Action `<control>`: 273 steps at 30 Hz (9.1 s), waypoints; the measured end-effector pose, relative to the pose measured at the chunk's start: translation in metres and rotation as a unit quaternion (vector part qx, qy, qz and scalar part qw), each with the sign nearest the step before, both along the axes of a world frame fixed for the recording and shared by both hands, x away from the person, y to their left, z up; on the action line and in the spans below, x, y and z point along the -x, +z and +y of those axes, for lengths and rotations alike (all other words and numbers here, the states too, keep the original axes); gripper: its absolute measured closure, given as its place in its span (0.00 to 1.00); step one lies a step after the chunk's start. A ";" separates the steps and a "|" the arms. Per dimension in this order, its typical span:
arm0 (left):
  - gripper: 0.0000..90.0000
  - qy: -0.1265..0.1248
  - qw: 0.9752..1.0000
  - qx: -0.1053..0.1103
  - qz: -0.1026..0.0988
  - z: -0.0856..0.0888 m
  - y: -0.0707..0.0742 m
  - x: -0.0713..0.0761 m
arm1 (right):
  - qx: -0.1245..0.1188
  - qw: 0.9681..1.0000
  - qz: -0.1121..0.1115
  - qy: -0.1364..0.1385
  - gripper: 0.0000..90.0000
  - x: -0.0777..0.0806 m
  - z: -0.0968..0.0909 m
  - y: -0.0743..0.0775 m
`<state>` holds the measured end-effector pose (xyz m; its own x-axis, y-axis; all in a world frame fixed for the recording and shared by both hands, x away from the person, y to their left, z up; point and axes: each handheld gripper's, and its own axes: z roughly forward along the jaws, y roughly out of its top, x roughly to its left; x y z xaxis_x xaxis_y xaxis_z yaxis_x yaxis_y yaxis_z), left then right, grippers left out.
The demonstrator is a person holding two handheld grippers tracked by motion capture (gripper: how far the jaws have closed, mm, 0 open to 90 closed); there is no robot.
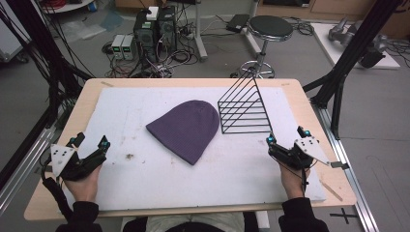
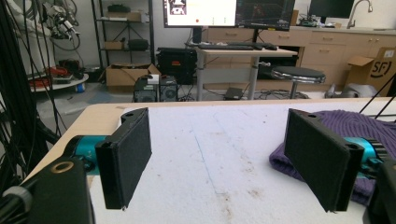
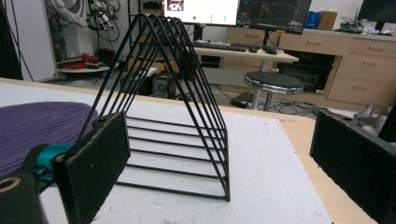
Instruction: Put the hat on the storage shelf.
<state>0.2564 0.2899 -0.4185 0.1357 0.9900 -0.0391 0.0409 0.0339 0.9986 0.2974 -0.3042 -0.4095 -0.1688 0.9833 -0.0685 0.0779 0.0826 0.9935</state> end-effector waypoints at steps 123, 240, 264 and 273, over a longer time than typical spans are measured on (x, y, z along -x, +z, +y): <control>0.26 -0.278 0.902 -0.213 0.254 -0.181 0.114 -0.256 | 0.012 0.999 0.028 0.033 0.04 -0.011 0.013 -0.003; 0.83 -0.276 0.927 -0.188 0.169 -0.202 0.068 -0.200 | 0.070 0.994 0.056 0.055 0.05 -0.011 0.026 -0.012; 0.83 -0.200 0.968 -0.134 -0.062 -0.168 0.136 -0.111 | 0.040 0.995 0.046 0.074 0.05 -0.007 0.048 -0.008; 0.83 -0.192 0.969 -0.105 -0.114 -0.162 0.151 -0.095 | -0.013 0.994 0.009 0.104 0.05 -0.007 0.058 0.008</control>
